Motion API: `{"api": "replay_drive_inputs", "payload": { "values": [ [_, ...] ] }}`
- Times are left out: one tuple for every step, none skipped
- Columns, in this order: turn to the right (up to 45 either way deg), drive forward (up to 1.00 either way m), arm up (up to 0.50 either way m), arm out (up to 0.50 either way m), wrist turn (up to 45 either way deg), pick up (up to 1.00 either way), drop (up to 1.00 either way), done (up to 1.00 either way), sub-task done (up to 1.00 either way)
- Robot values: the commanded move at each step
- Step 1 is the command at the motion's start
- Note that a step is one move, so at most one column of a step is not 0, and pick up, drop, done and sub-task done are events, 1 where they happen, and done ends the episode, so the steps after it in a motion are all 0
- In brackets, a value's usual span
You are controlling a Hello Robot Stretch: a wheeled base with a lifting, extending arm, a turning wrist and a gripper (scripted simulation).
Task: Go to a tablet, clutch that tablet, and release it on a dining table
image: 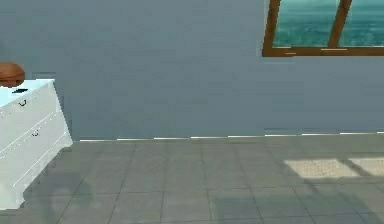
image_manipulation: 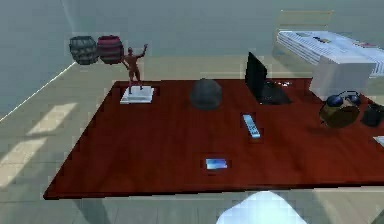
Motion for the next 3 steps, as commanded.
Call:
{"api": "replay_drive_inputs", "payload": {
  "values": [
    [-45.0,0.00,0.00,0.00,0.0,0.00,0.00,0.00,0.00],
    [-18.0,0.00,0.00,0.00,0.0,0.00,0.00,0.00,0.00],
    [0.0,0.30,0.00,0.00,0.0,0.00,0.00,0.00,0.00]
  ]
}}
